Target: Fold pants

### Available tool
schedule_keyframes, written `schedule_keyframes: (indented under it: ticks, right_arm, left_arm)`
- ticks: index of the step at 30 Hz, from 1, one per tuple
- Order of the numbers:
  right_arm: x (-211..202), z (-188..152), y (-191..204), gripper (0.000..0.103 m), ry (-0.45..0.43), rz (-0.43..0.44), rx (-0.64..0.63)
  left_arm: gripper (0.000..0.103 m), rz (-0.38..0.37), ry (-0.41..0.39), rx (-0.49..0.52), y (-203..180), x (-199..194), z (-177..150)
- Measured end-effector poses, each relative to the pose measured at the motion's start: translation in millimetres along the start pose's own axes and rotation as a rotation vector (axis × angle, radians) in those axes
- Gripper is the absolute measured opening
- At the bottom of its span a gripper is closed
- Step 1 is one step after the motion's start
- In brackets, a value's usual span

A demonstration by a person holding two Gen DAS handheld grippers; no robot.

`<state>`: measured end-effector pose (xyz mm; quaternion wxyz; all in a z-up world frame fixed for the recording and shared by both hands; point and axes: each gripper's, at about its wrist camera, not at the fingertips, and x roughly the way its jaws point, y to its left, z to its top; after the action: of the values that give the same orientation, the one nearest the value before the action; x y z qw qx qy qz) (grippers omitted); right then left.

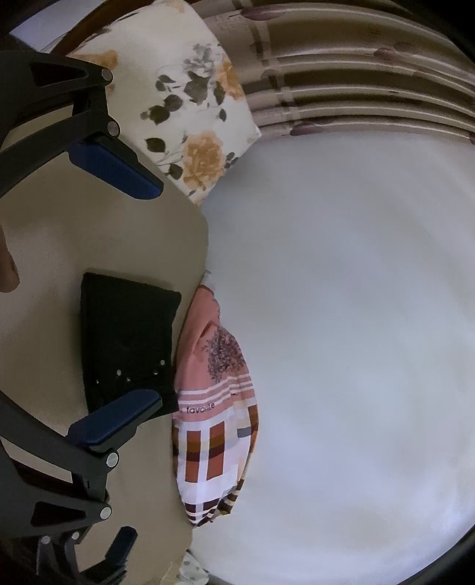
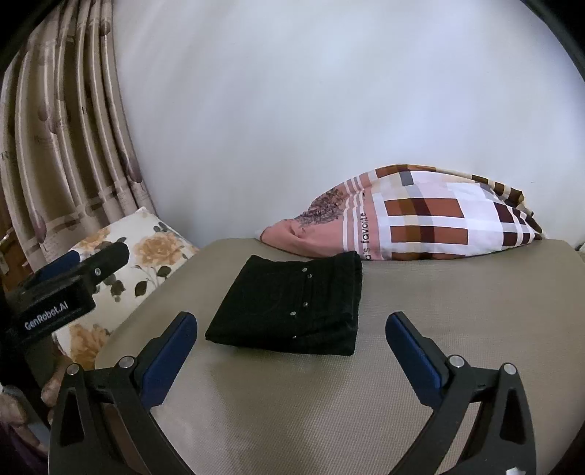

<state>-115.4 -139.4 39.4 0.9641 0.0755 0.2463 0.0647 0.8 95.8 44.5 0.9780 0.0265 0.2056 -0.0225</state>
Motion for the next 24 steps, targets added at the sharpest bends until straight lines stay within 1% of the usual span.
schedule_keyframes:
  ticks: [6,24]
  right_arm:
    - [0,1,2,0.103,0.008,0.007,-0.014]
    - [7,-2,-1,0.103,0.031,0.012,-0.013]
  left_arm:
    - [0.103,-0.008,0.021,-0.023,4,3,-1]
    - [0.103,-0.018,0.06,-0.02,3,11,-10]
